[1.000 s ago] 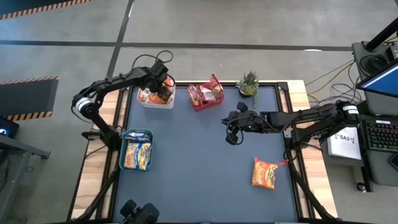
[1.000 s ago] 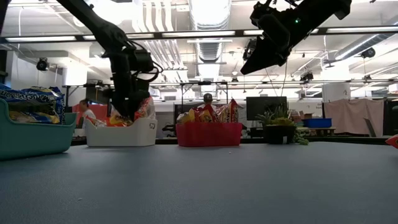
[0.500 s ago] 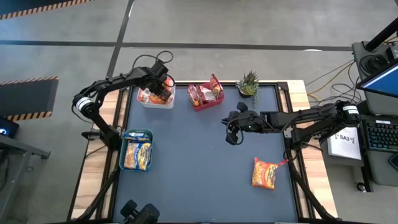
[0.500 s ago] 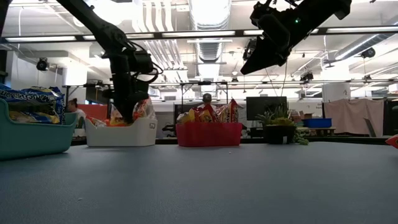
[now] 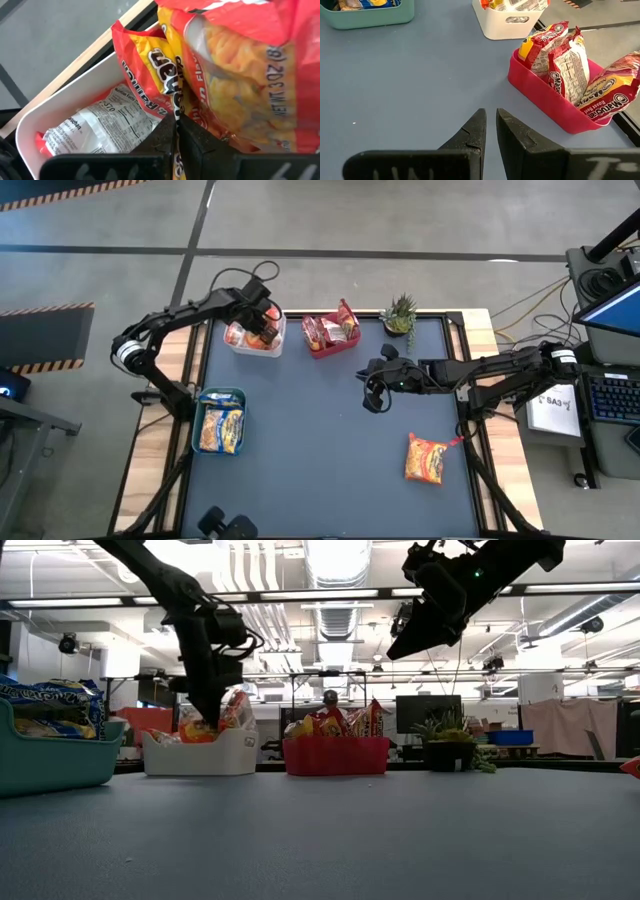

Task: Sort Maruchan noodles
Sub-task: Adjust the orange noodle pack in the white bin, then put the orange noodle pack into the white bin

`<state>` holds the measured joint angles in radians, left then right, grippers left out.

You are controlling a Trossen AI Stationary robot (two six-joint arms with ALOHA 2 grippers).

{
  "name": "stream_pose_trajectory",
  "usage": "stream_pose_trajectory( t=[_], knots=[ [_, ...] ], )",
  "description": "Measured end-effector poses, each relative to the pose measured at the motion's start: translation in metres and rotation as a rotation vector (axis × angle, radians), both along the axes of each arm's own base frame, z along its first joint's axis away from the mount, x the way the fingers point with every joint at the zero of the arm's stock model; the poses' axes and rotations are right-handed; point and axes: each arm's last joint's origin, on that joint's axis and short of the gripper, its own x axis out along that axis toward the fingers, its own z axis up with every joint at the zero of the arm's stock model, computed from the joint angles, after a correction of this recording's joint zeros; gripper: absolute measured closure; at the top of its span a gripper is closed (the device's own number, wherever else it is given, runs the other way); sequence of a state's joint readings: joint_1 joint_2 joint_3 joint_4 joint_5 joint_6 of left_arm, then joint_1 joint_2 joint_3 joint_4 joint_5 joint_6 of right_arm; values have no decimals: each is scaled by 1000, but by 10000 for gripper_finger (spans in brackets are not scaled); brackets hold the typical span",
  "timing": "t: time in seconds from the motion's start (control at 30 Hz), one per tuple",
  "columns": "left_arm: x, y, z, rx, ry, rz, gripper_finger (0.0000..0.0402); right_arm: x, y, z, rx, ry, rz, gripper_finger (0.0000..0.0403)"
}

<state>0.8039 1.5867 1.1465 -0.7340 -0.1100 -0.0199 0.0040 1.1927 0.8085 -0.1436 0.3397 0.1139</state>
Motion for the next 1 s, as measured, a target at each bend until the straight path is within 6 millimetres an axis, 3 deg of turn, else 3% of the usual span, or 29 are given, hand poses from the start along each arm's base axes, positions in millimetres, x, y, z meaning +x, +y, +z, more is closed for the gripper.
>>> stream_pose_trajectory(
  t=[0.3, 0.63, 0.8, 1.0],
  knots=[
    [0, -4, 4, 45, 41, -2, 401, 0, 0, 0, -1, 1, 1, 369],
    [-12, -20, 39, 99, -74, 13, 401, 0, 0, 0, -1, 1, 1, 369],
    [-14, -40, 59, 95, -194, -10, 401, 0, 0, 0, 15, -7, -10, 369],
    [-1, -78, 73, 122, -281, -136, 401, 0, 1, 0, 106, -39, -51, 369]
  ],
)
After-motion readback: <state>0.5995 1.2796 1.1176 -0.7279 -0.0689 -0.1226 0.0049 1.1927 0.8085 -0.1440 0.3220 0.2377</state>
